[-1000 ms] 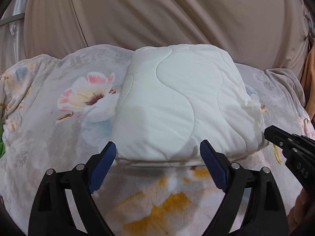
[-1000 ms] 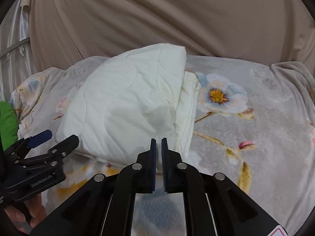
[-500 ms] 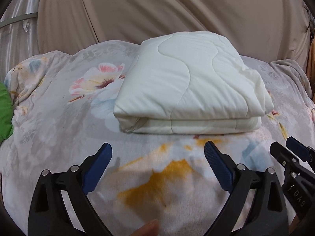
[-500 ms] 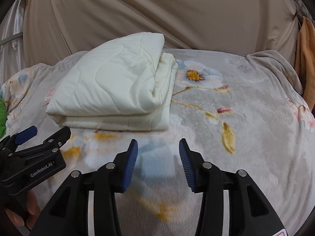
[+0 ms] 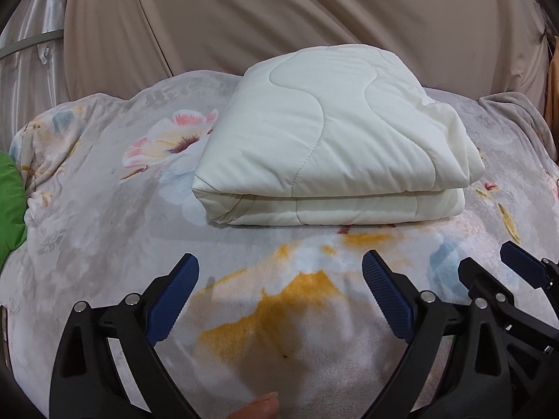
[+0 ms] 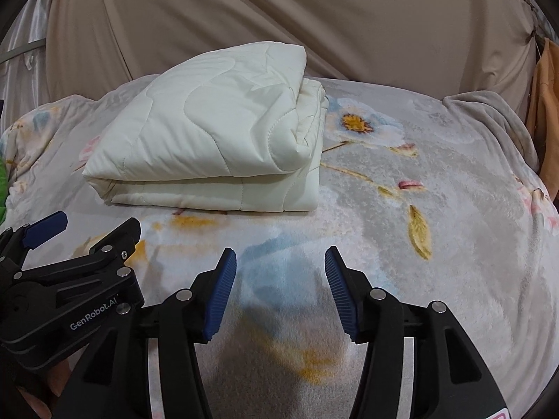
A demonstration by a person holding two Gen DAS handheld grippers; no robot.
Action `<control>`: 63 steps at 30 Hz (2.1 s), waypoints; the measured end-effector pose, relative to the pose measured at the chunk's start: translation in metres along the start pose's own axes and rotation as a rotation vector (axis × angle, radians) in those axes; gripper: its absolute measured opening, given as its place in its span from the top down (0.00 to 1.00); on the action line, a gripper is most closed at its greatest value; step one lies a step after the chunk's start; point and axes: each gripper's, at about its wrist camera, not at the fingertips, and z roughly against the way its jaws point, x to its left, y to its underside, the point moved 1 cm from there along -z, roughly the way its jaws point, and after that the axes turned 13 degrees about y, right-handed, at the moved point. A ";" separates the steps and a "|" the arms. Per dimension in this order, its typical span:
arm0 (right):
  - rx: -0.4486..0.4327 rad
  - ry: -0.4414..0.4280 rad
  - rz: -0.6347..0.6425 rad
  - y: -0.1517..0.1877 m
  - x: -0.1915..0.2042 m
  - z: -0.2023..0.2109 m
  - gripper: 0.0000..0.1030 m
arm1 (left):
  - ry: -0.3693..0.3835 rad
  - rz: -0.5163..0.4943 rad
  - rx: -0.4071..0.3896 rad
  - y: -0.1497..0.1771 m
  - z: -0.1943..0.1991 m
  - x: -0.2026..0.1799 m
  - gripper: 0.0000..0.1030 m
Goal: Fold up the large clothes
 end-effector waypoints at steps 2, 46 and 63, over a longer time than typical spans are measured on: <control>0.003 -0.003 0.001 0.000 0.000 -0.001 0.49 | -0.004 0.001 0.001 0.001 0.000 0.000 0.10; -0.017 0.016 0.001 0.000 0.002 0.004 0.49 | -0.019 -0.014 -0.013 0.002 0.004 0.002 0.11; -0.019 0.015 0.003 0.000 0.001 0.004 0.49 | -0.019 -0.016 -0.013 0.002 0.005 0.003 0.11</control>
